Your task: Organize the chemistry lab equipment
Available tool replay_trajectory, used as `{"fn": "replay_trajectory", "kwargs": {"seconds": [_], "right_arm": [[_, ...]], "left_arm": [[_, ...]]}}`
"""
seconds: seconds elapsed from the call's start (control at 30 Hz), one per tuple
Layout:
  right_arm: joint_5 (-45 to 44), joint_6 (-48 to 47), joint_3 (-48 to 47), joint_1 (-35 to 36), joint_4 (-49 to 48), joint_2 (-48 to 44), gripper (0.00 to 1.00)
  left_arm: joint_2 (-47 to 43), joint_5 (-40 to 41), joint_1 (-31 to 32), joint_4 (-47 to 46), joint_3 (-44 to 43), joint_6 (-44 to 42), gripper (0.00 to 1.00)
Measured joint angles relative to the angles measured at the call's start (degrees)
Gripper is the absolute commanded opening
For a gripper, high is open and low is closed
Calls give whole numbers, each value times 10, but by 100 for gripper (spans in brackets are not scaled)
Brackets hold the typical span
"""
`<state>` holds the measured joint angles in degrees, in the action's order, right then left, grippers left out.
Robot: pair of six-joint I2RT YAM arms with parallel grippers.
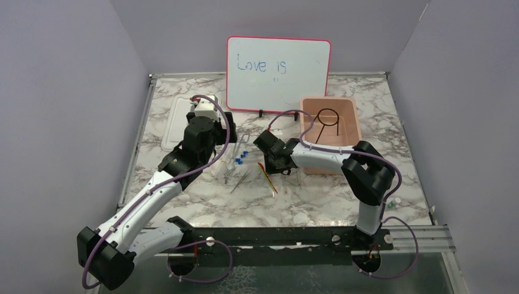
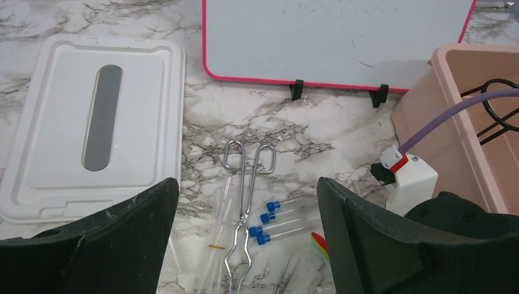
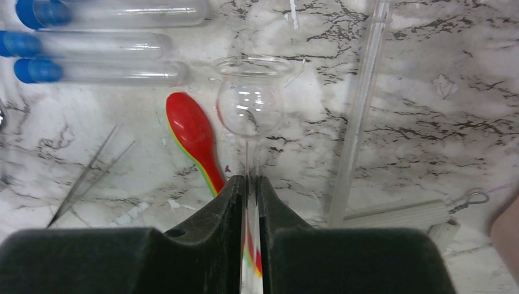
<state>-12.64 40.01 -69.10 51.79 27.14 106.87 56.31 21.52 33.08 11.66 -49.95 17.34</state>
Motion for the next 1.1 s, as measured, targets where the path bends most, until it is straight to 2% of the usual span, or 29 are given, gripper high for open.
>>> {"fn": "replay_trajectory", "kwargs": {"seconds": [0.2, 0.4, 0.77, 0.87, 1.1], "right_arm": [[0, 10, -5, 0, -1, 4, 6], [-5, 10, -9, 0, -1, -8, 5], [-20, -50, -35, -12, -3, -154, 5], [-19, -74, -49, -42, -4, -194, 5], [-19, -131, -49, -174, 5, -281, 5]], "left_arm": [[0, 0, 0, 0, 2, 0, 85], [0, 0, 0, 0, 2, 0, 86], [-2, 3, 0, 0, 2, 0, 85], [-2, 4, 0, 0, 2, 0, 85], [-2, 4, 0, 0, 2, 0, 85]]}}
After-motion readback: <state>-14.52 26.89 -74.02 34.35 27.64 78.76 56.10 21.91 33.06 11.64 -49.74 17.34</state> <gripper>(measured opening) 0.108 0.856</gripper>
